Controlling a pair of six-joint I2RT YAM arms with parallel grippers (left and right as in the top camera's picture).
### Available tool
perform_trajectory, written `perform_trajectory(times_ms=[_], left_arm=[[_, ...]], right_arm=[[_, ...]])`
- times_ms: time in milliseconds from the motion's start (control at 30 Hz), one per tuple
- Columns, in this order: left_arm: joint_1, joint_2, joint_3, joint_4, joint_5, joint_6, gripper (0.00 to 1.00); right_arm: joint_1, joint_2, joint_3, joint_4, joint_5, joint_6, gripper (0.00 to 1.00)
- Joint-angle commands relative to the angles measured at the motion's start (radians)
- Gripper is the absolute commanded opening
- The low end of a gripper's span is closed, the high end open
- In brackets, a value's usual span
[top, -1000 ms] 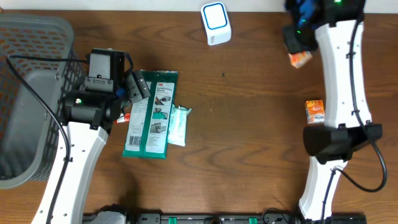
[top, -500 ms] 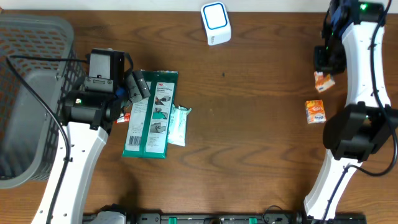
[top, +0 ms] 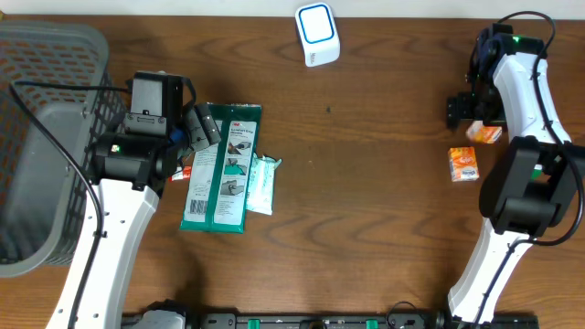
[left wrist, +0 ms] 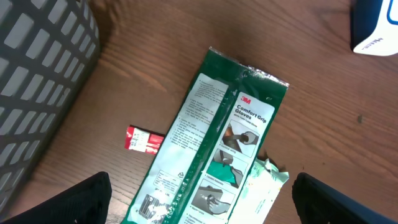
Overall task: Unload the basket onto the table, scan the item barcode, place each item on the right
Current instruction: 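Lower the pack onto the table and open the right gripper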
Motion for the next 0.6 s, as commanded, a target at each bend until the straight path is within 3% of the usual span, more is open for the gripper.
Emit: perform_trajectory(times_ms=[0,133,267,333,467,500,533,567], left_arm=[[0.002,-0.002,0.013,0.001,-0.013,0.016,0.93],[0.002,-0.002,0.013,0.001,-0.013,0.016,0.93],[0.002,-0.002,0.013,0.001,-0.013,0.016,0.93],[0.002,-0.002,0.013,0.001,-0.013,0.016,0.93],[0.002,-0.002,0.013,0.001,-0.013,0.016,0.93],[0.002,-0.002,0.013,0.0,-0.013,0.016,0.93],[0.002,-0.002,0.013,0.001,-0.013,0.016,0.93],[0.002,-0.002,0.013,0.0,-0.013,0.016,0.93]], right_arm=[[-0.004,-0.006,-0.004,0.003,0.003,0.0,0.99],[-0.004,-0.006,-0.004,0.002,-0.016,0.0,0.99],[-0.002,-0.006,-0.004,0.003,-0.214,0.0,0.99],[-0.002,-0.006,-0.004,0.002,-0.336,-0.003,0.93],[0.0,-0.006,-0.007,-0.026,-0.506,-0.06,0.6],[0.003,-0.006,-0.011,-0.05,-0.515,-0.064,0.35],[0.006,-0.006,-0.02,-0.063,-0.505,-0.063,0.24],[0.009,-0.006,-0.03,-0.07,-0.496,-0.063,0.23]])
